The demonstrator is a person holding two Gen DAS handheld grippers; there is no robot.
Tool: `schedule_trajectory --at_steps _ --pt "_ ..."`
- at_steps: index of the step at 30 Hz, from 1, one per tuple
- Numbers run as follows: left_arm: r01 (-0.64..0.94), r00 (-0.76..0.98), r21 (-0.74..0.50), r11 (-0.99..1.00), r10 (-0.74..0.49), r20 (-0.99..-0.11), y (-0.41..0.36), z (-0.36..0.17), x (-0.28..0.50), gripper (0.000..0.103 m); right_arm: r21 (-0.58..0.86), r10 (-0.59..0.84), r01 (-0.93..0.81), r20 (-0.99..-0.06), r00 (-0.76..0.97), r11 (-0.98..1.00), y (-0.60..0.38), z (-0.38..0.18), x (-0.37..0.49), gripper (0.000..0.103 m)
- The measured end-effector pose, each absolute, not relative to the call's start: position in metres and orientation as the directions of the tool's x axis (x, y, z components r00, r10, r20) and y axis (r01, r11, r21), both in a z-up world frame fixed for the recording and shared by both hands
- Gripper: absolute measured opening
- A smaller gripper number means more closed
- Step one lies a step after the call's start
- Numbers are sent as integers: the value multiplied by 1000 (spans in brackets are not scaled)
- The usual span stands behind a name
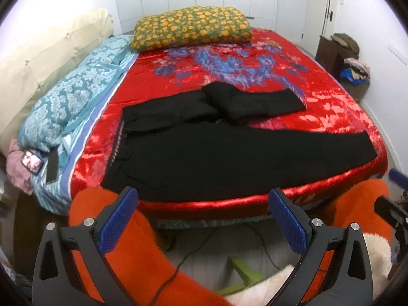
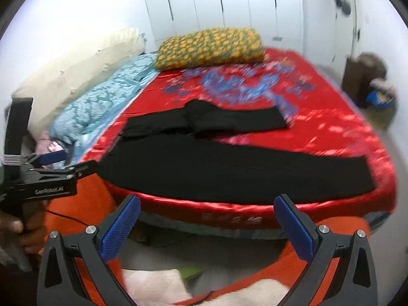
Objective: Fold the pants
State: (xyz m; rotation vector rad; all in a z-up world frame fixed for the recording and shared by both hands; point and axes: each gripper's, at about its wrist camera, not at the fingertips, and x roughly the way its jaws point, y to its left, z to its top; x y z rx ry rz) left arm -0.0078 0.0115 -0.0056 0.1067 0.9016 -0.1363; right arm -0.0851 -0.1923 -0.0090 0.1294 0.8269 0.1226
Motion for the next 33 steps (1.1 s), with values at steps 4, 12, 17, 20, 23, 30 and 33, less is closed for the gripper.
schedule_trajectory --at_steps 4,12,17,20,23,30,33 --pt "180 655 48 983 -83 -751 11 -5 21 102 197 203 -91 -686 699 976 -203 -5 -58 103" --pt "109 697 28 994 -56 -715 10 -48 117 102 275 312 -161 -695 647 948 -237 -24 64 103" --pt "73 642 1 997 -46 -766 27 -120 137 102 311 288 -41 -811 510 949 -296 -106 172 74" --pt "89 597 -34 995 -80 -798 34 -148 138 102 254 226 -26 -807 546 967 -339 -110 234 75" --pt "71 558 -61 996 -90 -825 34 -161 151 102 261 228 0 -840 492 965 -382 -127 313 75" --pt "54 502 -50 997 -71 -862 28 -184 167 102 269 243 29 -907 345 963 -415 -189 417 74" --pt "59 475 -44 997 -67 -877 25 -193 171 102 249 244 -17 -935 259 968 -410 -215 436 37"
